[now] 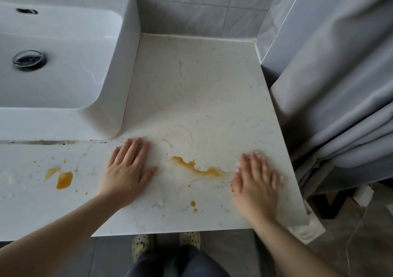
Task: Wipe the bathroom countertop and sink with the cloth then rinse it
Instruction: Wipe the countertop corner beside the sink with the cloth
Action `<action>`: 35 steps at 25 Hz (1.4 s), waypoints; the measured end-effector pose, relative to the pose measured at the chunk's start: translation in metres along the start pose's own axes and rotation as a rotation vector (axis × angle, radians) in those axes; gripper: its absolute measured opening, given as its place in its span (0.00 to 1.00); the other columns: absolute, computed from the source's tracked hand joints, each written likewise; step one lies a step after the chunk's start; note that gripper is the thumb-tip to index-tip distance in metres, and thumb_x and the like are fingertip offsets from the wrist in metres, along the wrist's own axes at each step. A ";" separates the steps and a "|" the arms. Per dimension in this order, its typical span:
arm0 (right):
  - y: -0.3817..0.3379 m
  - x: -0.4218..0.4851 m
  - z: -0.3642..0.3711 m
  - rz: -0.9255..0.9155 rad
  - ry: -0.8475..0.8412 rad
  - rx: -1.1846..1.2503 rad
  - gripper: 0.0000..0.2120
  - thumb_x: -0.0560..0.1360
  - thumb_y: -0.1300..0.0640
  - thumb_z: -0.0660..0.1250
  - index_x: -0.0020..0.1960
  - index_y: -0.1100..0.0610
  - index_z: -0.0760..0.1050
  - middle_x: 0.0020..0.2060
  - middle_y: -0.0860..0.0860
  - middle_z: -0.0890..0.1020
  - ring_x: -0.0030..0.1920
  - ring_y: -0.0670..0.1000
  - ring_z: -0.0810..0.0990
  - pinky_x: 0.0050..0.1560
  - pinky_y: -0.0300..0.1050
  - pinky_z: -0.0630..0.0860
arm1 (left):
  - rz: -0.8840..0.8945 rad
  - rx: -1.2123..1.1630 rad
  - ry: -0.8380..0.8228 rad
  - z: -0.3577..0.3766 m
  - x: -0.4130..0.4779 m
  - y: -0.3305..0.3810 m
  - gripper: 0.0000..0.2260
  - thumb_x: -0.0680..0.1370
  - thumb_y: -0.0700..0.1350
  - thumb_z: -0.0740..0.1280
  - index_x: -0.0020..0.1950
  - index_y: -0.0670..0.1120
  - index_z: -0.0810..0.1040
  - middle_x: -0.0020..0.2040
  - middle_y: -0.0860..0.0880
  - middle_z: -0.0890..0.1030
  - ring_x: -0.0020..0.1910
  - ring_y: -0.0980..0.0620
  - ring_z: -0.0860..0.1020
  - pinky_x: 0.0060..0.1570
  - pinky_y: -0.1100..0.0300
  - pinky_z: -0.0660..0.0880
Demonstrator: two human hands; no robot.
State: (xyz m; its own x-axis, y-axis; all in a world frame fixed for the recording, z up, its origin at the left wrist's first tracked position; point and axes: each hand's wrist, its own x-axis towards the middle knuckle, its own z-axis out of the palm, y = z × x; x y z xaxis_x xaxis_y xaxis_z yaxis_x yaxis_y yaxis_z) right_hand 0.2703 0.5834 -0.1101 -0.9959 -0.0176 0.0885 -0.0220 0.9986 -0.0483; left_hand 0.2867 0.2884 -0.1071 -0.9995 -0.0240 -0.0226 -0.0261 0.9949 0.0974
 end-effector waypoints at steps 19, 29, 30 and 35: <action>-0.047 0.028 0.005 -0.256 -0.049 0.000 0.30 0.80 0.43 0.36 0.72 0.52 0.66 0.72 0.52 0.67 0.72 0.57 0.65 0.70 0.58 0.61 | 0.186 0.044 -0.039 -0.002 -0.002 -0.031 0.31 0.78 0.64 0.44 0.74 0.45 0.61 0.73 0.47 0.61 0.73 0.47 0.57 0.71 0.54 0.43; -0.138 0.035 0.007 -0.240 0.085 0.133 0.22 0.76 0.50 0.52 0.63 0.55 0.76 0.65 0.52 0.76 0.66 0.56 0.74 0.64 0.55 0.63 | 0.169 0.084 -0.016 -0.004 -0.007 -0.040 0.32 0.78 0.65 0.44 0.73 0.46 0.62 0.72 0.43 0.65 0.73 0.45 0.56 0.70 0.50 0.47; -0.139 0.033 0.007 -0.303 0.062 0.139 0.22 0.77 0.50 0.52 0.64 0.55 0.76 0.65 0.52 0.76 0.66 0.56 0.73 0.65 0.55 0.62 | 0.150 0.078 -0.013 -0.004 -0.007 -0.042 0.32 0.77 0.66 0.44 0.73 0.47 0.61 0.72 0.43 0.65 0.73 0.44 0.56 0.70 0.50 0.46; -0.075 0.034 0.012 -0.347 0.065 -0.028 0.24 0.78 0.47 0.48 0.69 0.51 0.70 0.69 0.53 0.72 0.68 0.57 0.70 0.66 0.63 0.64 | 0.237 0.103 -0.039 -0.004 -0.005 -0.056 0.35 0.76 0.68 0.45 0.74 0.47 0.58 0.73 0.43 0.63 0.74 0.45 0.55 0.69 0.49 0.49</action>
State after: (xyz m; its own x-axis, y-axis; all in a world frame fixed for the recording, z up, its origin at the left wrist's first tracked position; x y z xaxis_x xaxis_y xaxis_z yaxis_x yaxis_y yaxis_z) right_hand 0.2370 0.5073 -0.1152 -0.9218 -0.3539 0.1582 -0.3548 0.9347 0.0235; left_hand 0.2930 0.2321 -0.1087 -0.9757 0.2132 -0.0500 0.2133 0.9770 0.0030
